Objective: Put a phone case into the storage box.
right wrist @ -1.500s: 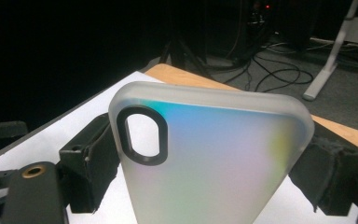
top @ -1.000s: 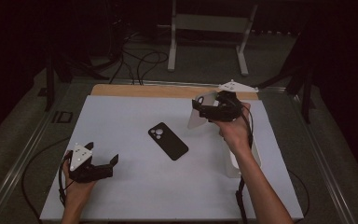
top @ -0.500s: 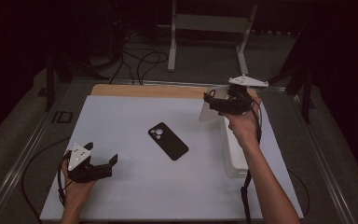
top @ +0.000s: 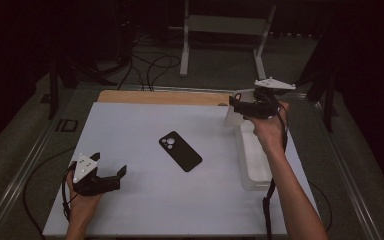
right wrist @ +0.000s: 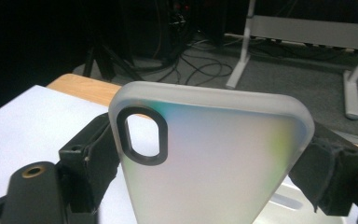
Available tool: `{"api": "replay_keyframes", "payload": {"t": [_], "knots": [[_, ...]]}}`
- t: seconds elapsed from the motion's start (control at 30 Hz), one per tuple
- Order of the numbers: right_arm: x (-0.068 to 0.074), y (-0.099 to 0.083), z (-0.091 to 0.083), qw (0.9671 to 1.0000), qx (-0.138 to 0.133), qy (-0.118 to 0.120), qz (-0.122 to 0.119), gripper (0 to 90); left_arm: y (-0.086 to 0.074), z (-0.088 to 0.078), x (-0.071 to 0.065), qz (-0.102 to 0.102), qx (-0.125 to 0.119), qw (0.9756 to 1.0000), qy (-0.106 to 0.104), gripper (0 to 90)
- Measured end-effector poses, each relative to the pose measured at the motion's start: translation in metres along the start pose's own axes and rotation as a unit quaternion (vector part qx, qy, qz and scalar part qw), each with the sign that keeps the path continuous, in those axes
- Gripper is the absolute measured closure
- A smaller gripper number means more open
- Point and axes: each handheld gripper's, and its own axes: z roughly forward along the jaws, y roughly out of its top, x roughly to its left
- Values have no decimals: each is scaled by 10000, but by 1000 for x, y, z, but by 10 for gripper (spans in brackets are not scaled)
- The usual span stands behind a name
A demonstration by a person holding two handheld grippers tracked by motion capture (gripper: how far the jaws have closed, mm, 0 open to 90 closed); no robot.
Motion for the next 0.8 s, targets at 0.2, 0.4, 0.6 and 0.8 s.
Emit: {"api": "replay_keyframes", "payload": {"t": [0.2,0.4,0.6,0.8], "knots": [[-9,-1,3,9998,63,-191,-27,168,0,0,0,-7,-8,10000,-19,3],[-20,-2,5,9991,148,-402,-2,169,0,-1,0,-13,-23,10000,-23,3],[-29,-4,9,9982,224,-551,58,168,0,-1,0,-12,-40,10000,-21,3],[-39,-7,12,9964,309,-779,120,168,0,-1,-1,-17,-26,10000,-33,3]]}}
